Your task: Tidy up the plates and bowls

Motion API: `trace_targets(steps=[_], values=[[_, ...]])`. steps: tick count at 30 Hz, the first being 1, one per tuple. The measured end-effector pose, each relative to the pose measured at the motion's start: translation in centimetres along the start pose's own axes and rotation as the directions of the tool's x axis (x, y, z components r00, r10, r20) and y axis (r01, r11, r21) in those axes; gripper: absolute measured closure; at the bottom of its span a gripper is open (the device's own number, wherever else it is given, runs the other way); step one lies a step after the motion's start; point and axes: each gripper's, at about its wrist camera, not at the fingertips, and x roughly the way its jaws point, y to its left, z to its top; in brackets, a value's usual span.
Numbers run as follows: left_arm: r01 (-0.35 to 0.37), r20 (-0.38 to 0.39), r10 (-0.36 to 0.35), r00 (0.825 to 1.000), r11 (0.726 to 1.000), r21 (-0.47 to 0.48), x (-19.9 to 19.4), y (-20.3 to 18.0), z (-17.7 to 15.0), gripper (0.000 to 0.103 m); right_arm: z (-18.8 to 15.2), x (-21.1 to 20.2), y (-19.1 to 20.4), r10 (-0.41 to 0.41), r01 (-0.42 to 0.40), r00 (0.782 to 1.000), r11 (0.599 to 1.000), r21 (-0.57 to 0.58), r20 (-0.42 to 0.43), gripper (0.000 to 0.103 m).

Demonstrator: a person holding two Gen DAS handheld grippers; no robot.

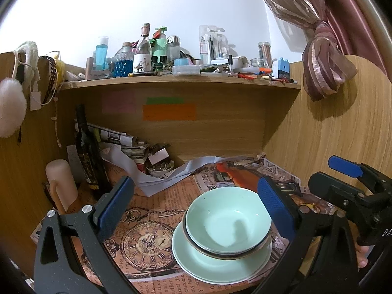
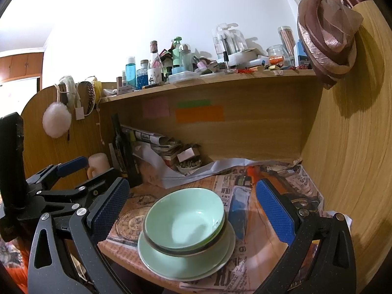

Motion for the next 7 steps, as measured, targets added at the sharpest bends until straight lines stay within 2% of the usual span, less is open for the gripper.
trace_targets(steps=[7], values=[[0.004, -0.004, -0.004, 1.0, 1.0, -0.013, 0.24, 0.11, -0.04, 0.001, -0.21, 0.43, -0.3, 0.003, -0.003, 1.0, 1.0, 0.01, -0.013, 0.0]])
